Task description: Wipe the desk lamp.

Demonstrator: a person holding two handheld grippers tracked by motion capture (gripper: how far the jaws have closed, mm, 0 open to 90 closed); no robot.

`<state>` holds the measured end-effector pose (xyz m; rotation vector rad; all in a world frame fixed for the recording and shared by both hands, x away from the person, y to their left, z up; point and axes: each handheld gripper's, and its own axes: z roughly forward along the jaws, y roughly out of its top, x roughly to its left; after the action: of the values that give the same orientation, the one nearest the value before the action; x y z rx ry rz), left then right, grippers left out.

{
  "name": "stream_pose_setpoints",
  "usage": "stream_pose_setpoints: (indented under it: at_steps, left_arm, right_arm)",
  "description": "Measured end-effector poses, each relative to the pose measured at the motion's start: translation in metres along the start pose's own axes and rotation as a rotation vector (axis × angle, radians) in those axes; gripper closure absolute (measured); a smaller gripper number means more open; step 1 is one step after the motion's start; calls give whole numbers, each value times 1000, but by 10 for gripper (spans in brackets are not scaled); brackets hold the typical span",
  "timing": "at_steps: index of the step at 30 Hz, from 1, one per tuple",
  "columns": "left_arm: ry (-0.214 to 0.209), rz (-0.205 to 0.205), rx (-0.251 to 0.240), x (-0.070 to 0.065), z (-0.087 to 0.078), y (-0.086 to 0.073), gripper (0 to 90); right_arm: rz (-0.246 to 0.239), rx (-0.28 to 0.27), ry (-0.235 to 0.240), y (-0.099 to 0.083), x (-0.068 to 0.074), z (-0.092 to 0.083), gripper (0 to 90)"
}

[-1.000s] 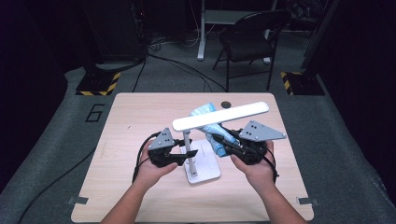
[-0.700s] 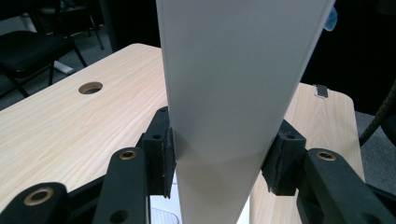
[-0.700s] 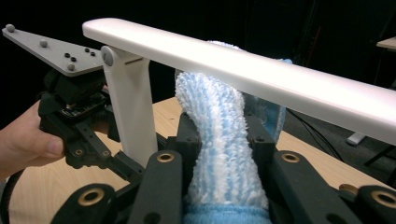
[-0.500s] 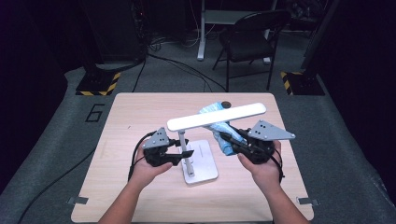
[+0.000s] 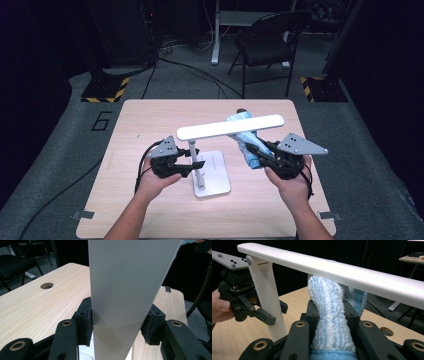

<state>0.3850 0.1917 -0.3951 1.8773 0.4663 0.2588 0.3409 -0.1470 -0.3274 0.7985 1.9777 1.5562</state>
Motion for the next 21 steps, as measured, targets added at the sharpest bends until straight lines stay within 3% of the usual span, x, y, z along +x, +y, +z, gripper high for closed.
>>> stream_pose_setpoints:
  at_steps: [3, 6, 13, 21]
  left_arm:
    - [4, -23, -27, -2, -5, 5, 487]
    - [29, 1, -31, -4, -9, 9, 491]
    - [33, 18, -25, -5, -9, 10, 527]
    - [30, 25, -32, -4, -9, 9, 530]
  right_arm:
    - [7, 4, -4, -3, -1, -3, 723]
    - [-1, 4, -9, -4, -2, -5, 722]
    - [5, 8, -20, -5, -7, -10, 722]
    - [2, 14, -5, 1, -1, -1, 722]
